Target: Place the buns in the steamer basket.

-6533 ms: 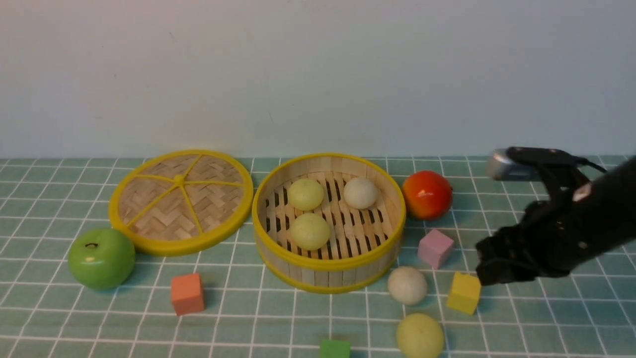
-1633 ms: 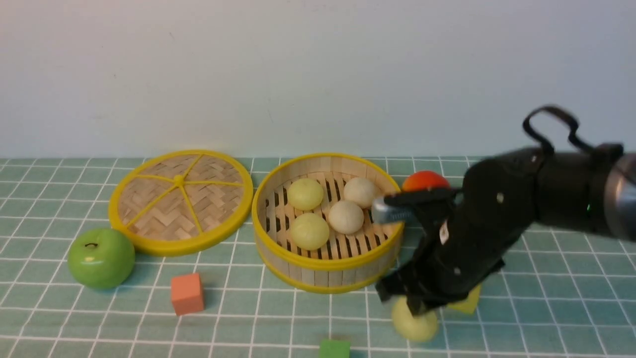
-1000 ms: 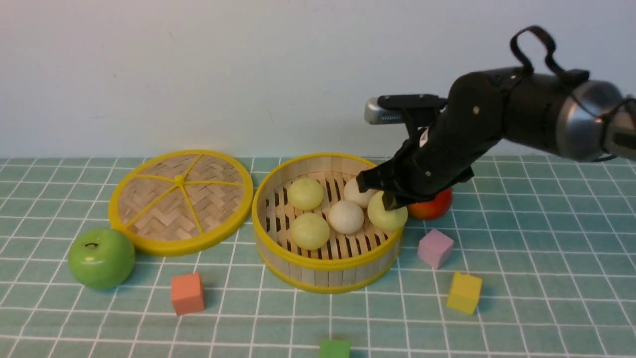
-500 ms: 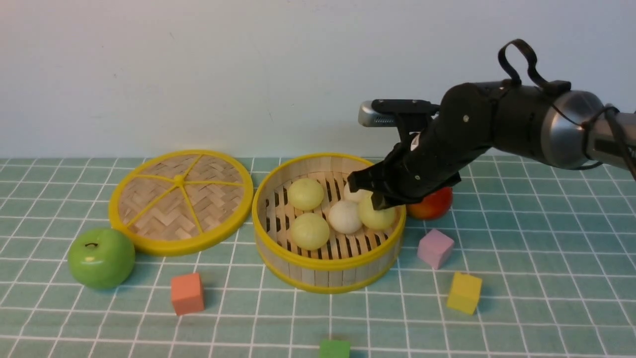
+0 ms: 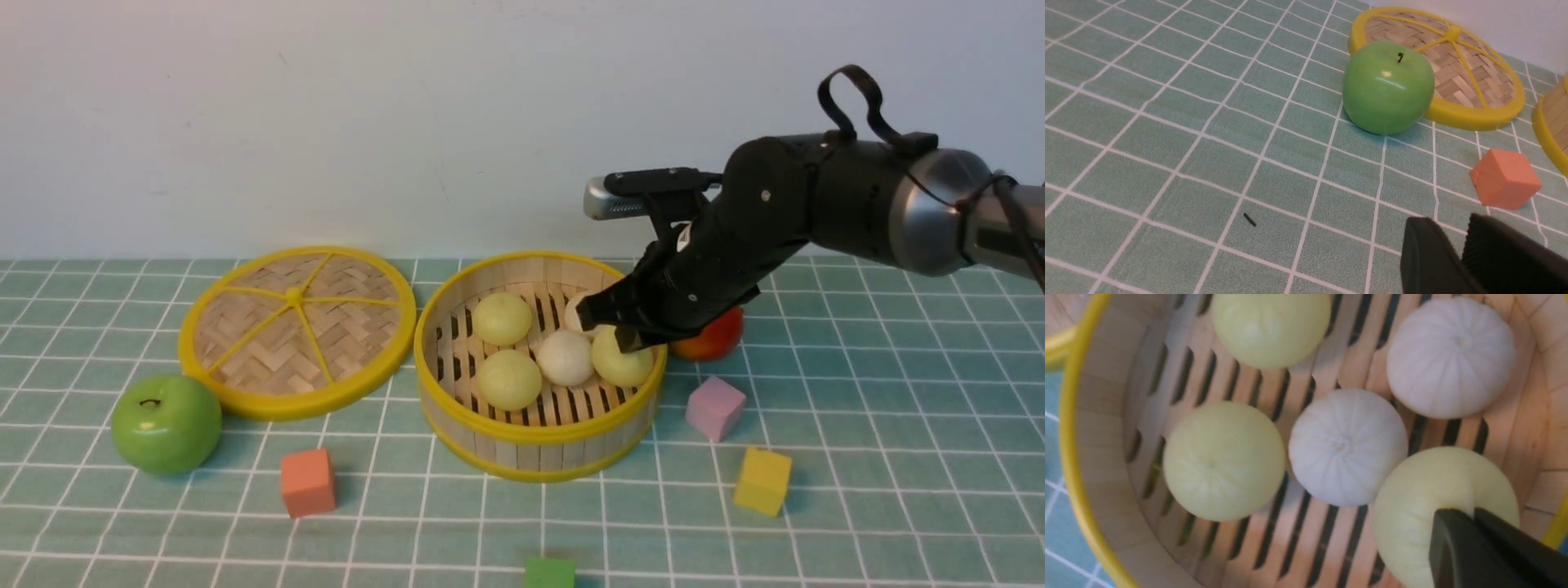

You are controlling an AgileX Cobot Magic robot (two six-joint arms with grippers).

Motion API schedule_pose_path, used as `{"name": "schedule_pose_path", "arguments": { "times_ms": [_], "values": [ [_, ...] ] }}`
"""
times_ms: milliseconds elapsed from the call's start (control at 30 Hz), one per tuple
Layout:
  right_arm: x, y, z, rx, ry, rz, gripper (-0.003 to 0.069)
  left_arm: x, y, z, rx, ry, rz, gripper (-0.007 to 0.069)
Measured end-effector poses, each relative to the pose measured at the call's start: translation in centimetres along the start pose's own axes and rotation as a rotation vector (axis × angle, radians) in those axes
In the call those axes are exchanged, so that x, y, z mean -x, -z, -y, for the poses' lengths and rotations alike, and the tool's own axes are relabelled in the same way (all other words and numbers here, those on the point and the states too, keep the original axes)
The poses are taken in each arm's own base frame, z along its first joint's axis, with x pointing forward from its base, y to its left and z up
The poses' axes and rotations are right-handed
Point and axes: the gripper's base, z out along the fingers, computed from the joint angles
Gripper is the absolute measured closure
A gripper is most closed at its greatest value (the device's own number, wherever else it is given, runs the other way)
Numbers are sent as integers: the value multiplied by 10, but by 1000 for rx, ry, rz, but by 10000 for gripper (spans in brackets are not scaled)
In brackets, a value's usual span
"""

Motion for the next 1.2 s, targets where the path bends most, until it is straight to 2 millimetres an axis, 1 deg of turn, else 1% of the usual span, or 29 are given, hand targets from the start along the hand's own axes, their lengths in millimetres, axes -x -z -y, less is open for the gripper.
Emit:
{"name": "schedule_pose_path", "arguments": {
  "times_ms": [100,233,333,433,567,600,633,667,700,733,767,800,833,867,900,967,1000,1033,1100,1167,1200],
  "values": [
    [-1,0,1,-7,8,-7,652,0,0,0,0,0,0,461],
    [-2,-5,2,-9,7,-18,643,0,0,0,0,0,0,461],
    [-3,-8,2,-10,-6,-23,613,0,0,0,0,0,0,461],
    [-3,-8,2,-10,-9,-19,542,0,0,0,0,0,0,461],
    [-3,-5,2,-11,-7,-29,364,0,0,0,0,0,0,461],
    [-3,-4,2,-11,-7,-29,354,0,0,0,0,0,0,461],
    [-2,5,0,-8,-4,-25,284,0,0,0,0,0,0,461],
    [-1,17,-2,-2,-2,-30,242,0,0,0,0,0,0,461],
    [-1,20,-3,0,-3,-25,237,0,0,0,0,0,0,461],
    [-1,39,-6,10,-1,-33,207,0,0,0,0,0,0,461],
    [-1,60,-10,20,2,-37,195,0,0,0,0,0,0,461],
    [-2,63,-10,22,3,-39,195,0,0,0,0,0,0,461],
    [-5,97,-15,35,14,-39,197,0,0,0,0,0,0,461],
    [-8,116,-18,40,22,-43,210,0,0,0,0,0,0,461],
    [-12,135,-20,41,31,-54,230,0,0,0,0,0,0,461],
    [-17,153,-21,44,40,-52,257,0,0,0,0,0,0,461],
    [-27,179,-23,49,50,-41,315,0,0,0,0,0,0,461],
    [-29,185,-23,50,52,-35,332,0,0,0,0,0,0,461],
    [-51,211,-22,54,37,-29,449,0,0,0,0,0,0,461],
    [-70,221,-20,52,18,-39,533,0,0,0,0,0,0,461],
    [-83,228,-18,53,14,-34,594,0,0,0,0,0,0,461]
  ]
}}
